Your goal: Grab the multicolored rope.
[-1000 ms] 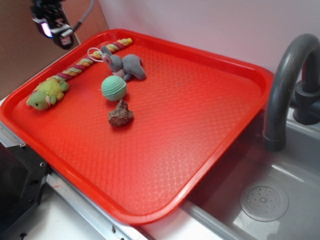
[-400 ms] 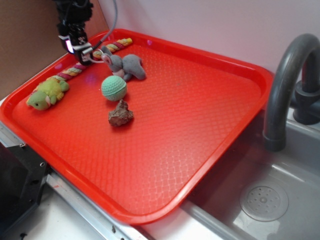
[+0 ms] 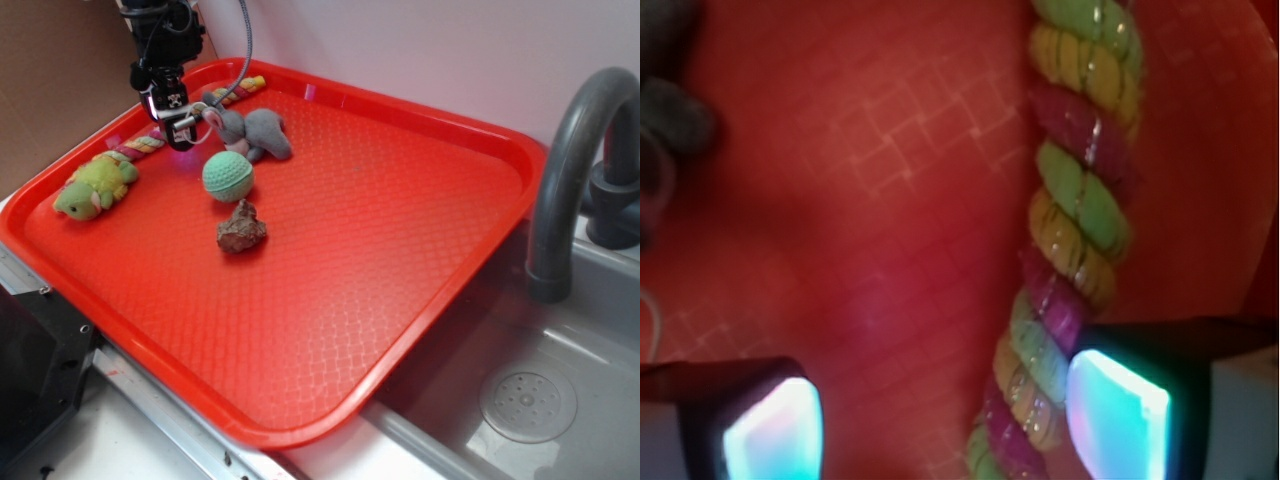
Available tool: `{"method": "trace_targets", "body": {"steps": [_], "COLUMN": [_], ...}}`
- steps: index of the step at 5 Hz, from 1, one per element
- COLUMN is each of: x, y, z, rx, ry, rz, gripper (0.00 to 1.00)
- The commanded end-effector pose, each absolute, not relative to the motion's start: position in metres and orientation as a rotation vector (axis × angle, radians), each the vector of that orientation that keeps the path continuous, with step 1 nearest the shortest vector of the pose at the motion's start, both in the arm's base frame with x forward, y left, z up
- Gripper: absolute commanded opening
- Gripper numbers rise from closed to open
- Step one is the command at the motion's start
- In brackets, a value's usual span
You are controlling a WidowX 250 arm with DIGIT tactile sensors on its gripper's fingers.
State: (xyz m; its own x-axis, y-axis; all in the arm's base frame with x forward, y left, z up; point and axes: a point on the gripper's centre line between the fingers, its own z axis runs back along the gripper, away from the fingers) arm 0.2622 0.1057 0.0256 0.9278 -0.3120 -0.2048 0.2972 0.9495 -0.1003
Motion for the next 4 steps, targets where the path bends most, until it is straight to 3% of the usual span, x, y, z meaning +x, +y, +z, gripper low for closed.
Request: {"method": "trace_targets", "body": {"steps": [1, 2, 3, 4], "x": [0.262, 0.265, 0.263, 0.261], "y": [0.128, 0.124, 0.123, 0.122], "z": [0.023, 0.013, 0.007, 0.008], "rx": [-0.048, -0.056, -0.023, -0.019], "ry": [0.220, 0.251, 0.269, 0.271], "rz": [-0.238, -0.261, -0.242, -0.244], "gripper": [1.00, 1.00, 0.00, 0.00]}}
